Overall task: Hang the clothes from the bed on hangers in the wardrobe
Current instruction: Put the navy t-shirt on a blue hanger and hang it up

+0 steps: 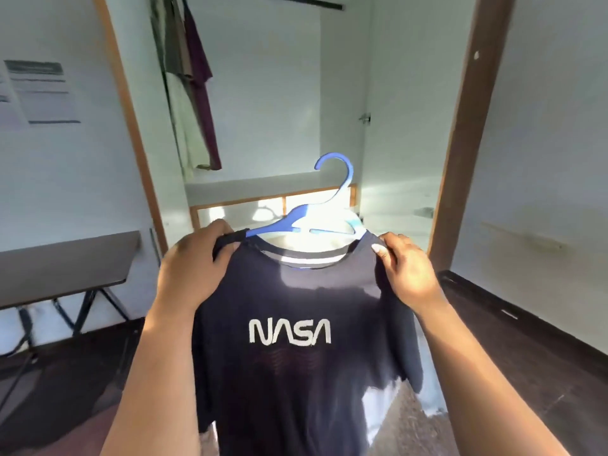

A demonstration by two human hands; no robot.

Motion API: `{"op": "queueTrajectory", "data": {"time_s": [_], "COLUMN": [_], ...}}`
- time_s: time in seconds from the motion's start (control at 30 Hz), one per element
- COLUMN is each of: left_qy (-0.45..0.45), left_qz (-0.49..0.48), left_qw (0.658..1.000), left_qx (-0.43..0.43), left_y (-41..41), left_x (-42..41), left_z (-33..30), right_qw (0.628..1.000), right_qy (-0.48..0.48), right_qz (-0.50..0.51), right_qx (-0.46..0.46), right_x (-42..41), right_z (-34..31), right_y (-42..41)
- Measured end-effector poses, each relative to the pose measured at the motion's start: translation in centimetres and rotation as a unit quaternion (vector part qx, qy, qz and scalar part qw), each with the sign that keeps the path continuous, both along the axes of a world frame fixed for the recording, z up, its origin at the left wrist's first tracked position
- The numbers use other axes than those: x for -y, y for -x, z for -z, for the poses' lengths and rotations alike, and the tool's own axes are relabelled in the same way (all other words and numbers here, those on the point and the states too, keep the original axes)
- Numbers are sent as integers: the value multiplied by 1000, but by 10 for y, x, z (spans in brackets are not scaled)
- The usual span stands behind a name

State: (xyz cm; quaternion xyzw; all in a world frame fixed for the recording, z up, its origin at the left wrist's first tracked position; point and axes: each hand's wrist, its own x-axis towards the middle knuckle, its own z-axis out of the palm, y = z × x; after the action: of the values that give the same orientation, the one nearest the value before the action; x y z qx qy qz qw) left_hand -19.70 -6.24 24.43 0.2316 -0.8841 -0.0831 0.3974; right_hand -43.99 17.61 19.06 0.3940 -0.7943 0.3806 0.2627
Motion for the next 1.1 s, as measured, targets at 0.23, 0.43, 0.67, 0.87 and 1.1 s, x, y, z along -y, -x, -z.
{"op": "queueTrajectory", "data": {"time_s": [0.23,0.43,0.67,0.87,1.1], "left_qy": [-9,-3,52,74,45], "left_qz": [21,15,-49,-164,-205], "left_qw": [999,999,995,976,951], "left_qx": [-23,-35,-68,-121,-226], "left_y": [150,273,401,463,506], "left_x": [100,166,234,306,390], "left_z": [-14,-13,-8,-53,-125], "right_qw": [993,988,994,994,980], "right_qy": [82,109,55,-39,15], "right_qz": [-69,-55,-34,-52,-119], "right_qx": [43,90,90,-89,-160], "right_x": [84,145,235,371,540], "right_z": [-44,-52,-55,-88,-192], "right_y": [143,257,410,515,597]}}
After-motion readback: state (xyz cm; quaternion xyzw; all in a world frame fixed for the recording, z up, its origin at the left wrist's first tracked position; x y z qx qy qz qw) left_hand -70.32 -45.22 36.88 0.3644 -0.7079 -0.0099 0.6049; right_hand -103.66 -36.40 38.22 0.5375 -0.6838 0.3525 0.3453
